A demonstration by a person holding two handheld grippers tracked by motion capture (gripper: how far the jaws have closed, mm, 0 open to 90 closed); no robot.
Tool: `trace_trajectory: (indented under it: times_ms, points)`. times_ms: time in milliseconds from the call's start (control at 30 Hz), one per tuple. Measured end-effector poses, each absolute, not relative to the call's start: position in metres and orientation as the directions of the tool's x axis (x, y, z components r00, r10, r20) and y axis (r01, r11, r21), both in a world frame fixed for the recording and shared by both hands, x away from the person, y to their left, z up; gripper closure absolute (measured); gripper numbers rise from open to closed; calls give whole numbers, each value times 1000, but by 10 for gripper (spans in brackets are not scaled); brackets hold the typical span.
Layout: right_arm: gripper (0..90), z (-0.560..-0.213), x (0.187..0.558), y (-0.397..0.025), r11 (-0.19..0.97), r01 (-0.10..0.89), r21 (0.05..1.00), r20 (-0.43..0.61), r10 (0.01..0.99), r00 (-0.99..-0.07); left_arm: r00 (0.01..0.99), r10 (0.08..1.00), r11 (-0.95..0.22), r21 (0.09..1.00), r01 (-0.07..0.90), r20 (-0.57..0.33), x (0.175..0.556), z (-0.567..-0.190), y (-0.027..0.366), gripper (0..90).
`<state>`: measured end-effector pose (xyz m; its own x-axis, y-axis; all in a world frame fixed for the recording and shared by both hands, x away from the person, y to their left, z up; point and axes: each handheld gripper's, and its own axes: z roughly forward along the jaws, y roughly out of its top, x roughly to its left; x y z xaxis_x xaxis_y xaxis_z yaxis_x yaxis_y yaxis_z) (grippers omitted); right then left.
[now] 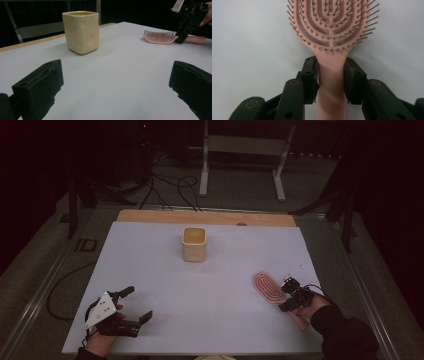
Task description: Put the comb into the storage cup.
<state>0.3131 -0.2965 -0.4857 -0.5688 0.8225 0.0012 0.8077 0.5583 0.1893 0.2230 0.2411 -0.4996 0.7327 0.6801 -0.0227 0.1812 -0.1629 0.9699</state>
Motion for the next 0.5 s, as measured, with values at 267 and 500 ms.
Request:
trace_trajectory:
  times_ms: [267,500]
  points:
    - [673,-487,316,-293,576,799,172,-15,813,-582,734,679,-163,969,183,-25,223,-500,241,2]
    - [681,-487,319,-292,597,788,148,-9,798,-603,734,679,-165,969,186,-25,223,-500,241,2]
